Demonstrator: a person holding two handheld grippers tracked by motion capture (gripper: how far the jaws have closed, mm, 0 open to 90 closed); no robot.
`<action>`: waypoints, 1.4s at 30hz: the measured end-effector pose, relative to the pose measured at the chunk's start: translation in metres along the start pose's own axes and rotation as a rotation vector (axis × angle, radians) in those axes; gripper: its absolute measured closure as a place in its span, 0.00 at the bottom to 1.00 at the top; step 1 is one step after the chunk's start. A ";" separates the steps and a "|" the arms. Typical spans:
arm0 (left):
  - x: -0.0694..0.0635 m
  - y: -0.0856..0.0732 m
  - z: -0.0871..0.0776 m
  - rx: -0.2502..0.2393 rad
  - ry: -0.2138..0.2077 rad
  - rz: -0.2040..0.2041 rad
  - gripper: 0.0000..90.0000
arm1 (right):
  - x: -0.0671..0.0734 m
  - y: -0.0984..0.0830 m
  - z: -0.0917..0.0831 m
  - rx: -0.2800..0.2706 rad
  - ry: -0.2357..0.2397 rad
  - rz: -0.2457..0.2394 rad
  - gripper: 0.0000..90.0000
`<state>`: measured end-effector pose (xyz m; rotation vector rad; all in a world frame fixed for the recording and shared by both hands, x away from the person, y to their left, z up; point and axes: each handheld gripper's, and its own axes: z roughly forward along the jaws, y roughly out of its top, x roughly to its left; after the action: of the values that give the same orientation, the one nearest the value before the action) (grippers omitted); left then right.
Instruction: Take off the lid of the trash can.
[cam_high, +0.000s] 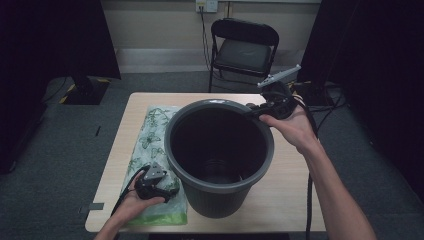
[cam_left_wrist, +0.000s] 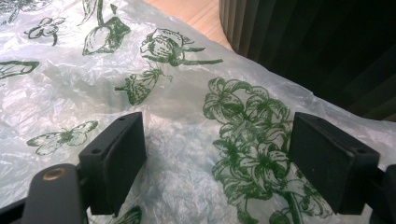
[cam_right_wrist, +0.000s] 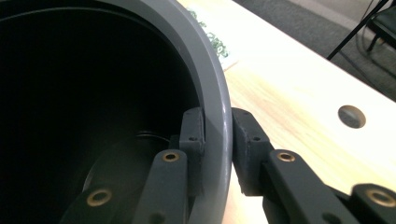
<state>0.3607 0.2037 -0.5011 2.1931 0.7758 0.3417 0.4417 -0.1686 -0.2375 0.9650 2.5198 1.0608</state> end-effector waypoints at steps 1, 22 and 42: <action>0.000 0.000 0.000 0.001 0.001 0.000 0.20 | 0.000 0.001 0.000 0.002 -0.001 0.000 0.85; 0.000 0.000 0.000 0.003 0.003 0.001 0.20 | -0.004 0.011 0.007 0.017 0.019 0.012 0.73; 0.000 0.000 0.000 0.001 -0.001 0.001 0.20 | 0.004 0.010 0.017 0.032 -0.026 -0.002 0.83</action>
<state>0.3606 0.2036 -0.5011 2.1944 0.7750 0.3410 0.4510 -0.1518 -0.2419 0.9785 2.5239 1.0042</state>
